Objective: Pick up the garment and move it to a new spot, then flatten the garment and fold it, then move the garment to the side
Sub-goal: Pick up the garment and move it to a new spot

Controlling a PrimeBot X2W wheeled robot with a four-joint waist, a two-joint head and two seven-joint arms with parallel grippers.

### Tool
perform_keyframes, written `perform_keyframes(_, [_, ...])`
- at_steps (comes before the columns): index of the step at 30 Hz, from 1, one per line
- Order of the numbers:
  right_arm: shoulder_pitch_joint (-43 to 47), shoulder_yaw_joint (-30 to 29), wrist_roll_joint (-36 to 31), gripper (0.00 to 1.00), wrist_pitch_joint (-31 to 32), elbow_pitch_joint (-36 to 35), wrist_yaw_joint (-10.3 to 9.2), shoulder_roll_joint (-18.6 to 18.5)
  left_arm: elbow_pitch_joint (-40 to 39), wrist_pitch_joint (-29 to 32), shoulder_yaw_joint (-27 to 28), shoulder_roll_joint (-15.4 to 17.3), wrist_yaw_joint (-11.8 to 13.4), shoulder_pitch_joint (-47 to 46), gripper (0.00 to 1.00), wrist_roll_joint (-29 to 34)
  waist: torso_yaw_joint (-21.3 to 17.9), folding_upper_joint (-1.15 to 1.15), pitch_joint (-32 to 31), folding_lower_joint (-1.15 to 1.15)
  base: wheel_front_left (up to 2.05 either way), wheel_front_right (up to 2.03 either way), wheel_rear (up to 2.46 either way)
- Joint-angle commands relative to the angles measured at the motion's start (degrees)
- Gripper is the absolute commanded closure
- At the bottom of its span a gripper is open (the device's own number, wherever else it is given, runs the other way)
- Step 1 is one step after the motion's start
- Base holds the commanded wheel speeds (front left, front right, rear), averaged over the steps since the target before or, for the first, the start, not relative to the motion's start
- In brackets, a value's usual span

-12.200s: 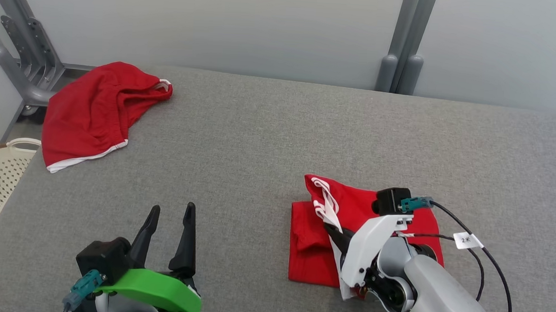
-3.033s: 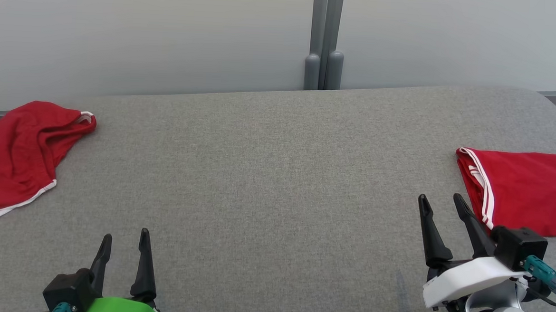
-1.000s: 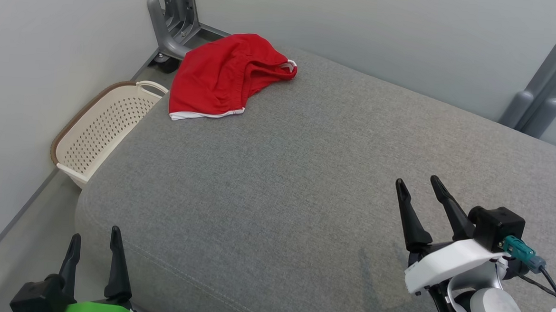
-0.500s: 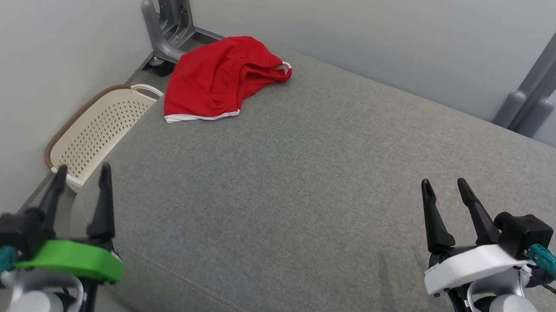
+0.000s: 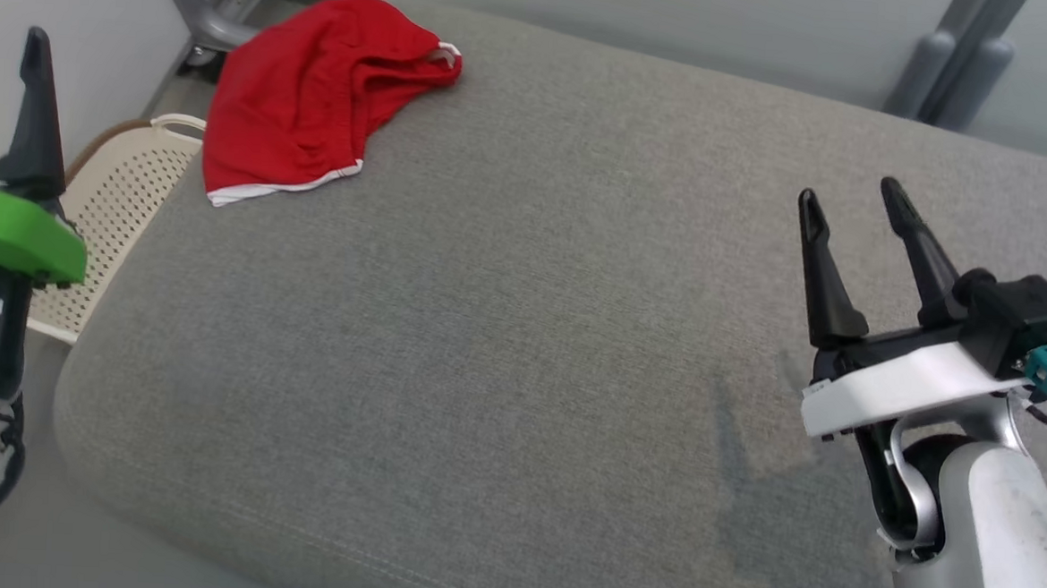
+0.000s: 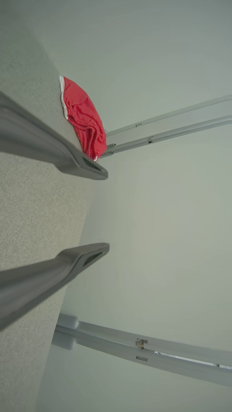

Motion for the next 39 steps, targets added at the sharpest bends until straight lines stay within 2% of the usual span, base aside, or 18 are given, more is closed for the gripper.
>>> perform_keyframes(1, [-2.4,0.2,-1.0,0.0,0.7,-1.3,0.0,-0.3,2.1,1.0,-0.1,0.7,-0.9,-3.0,0.0,-0.2,-7.7,0.0,9.1,0.0,0.0,0.0,0.0])
perform_keyframes(3, [-4.4,0.3,-2.0,0.0,1.4,-2.7,0.0,-0.3,4.5,1.5,-0.8,1.7,-2.1,-6.2,0.0,0.9,-9.1,0.0,11.9,0.0,0.0,0.0,0.0])
perform_keyframes(7, [-8.0,-0.5,-4.1,0.0,2.9,-5.6,0.0,-0.3,9.5,2.5,-1.8,0.5,-4.5,-12.3,0.0,0.0,-11.3,0.0,17.3,0.0,0.0,0.0,0.0])
perform_keyframes(11, [-10.7,-1.2,-5.6,0.0,4.0,-8.1,0.01,-0.2,15.7,3.5,-3.5,0.7,-6.7,-17.7,0.0,0.9,-13.0,0.0,21.8,0.0,0.0,0.0,0.0])
perform_keyframes(13, [-11.2,-1.3,-5.8,0.0,4.2,-8.6,0.01,-0.2,17.3,3.9,-3.8,0.7,-7.2,-18.9,0.0,1.1,-13.4,0.0,22.8,0.0,0.0,0.0,0.0])
perform_keyframes(20, [-12.4,-1.5,-7.4,0.0,5.7,-11.5,0.01,-0.3,28.4,6.0,-6.2,0.0,-11.0,-25.2,0.0,1.1,-14.9,0.0,27.0,0.0,0.0,0.0,0.0])
perform_keyframes(25, [-13.1,-1.7,-7.8,0.0,6.6,-13.2,0.0,-0.9,34.3,5.6,-7.3,-1.0,-12.5,-28.0,0.0,0.4,-15.3,0.0,29.0,0.0,0.0,0.0,0.0])
perform_keyframes(29, [-13.4,-1.5,-8.0,0.0,7.0,-14.3,0.0,-1.1,38.4,4.1,-8.5,0.0,-11.8,-29.9,0.0,2.5,-16.3,0.0,30.1,0.0,0.0,0.0,0.0])
perform_keyframes(32, [-13.8,-1.9,-8.4,0.0,7.3,-15.1,0.0,-1.2,41.1,2.4,-8.4,0.5,-10.2,-31.8,0.0,3.8,-16.8,0.0,31.1,0.0,0.0,0.0,0.0])
perform_keyframes(39, [-13.5,-2.4,-8.3,0.0,7.4,-16.1,0.0,-1.4,47.0,0.2,-7.4,0.5,-8.8,-34.8,0.0,3.4,-17.6,0.0,32.3,0.0,0.0,0.0,0.0])
